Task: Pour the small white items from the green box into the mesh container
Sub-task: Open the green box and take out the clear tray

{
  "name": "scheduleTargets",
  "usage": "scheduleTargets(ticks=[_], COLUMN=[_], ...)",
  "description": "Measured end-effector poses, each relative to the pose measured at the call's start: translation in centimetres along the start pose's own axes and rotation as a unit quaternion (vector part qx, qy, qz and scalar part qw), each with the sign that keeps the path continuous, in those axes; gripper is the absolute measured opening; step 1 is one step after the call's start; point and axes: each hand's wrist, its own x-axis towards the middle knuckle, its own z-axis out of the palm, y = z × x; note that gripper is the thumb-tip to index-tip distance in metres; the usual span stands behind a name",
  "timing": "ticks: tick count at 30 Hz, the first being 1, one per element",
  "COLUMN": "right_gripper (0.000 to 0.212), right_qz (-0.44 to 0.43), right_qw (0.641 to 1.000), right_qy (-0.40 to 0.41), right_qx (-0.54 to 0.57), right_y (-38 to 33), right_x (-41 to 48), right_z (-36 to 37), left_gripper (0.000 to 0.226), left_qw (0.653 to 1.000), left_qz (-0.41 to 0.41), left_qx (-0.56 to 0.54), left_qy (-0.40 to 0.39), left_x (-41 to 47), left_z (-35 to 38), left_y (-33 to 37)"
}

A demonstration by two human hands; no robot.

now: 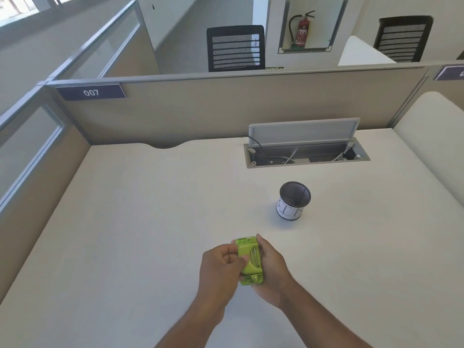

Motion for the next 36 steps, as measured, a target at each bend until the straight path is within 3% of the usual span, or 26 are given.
scheduleTargets(ticks=[9, 17, 22, 27, 36], right_gripper=[0.064, 0.061, 0.058, 0.057, 0.067], right_qz=[-0.012, -0.024, -0.02, -0.033, -0.043], right_qw=[1.0, 0.999, 0.999, 0.998, 0.998], right_qy=[0.004, -0.007, 0.012, -0.003, 0.022], right_qx=[0.017, 0.034, 0.048, 0.055, 0.034], right_y=[-0.1, -0.4, 0.0, -0.3, -0.5], right_x=[-0.7, -1.0, -1.1, -1.2, -0.8], right_z=[0.4, 0.4, 0.5, 0.4, -0.6], left_gripper=[0.049, 0.02, 0.014, 0.018, 0.037], left_qw=[1.0, 0.997, 0.992, 0.966, 0.914], left_qz=[0.022, 0.034, 0.028, -0.018, -0.046], left_qx=[-0.001, -0.07, -0.111, -0.234, -0.371], left_qy=[-0.008, -0.015, -0.047, -0.111, -0.157], left_x=[-0.9, -0.6, -0.1, 0.4, 1.7], left_z=[0.4, -0.3, -1.2, -2.2, -4.9], left_y=[0.2, 0.0, -0.2, -0.4, -0.7])
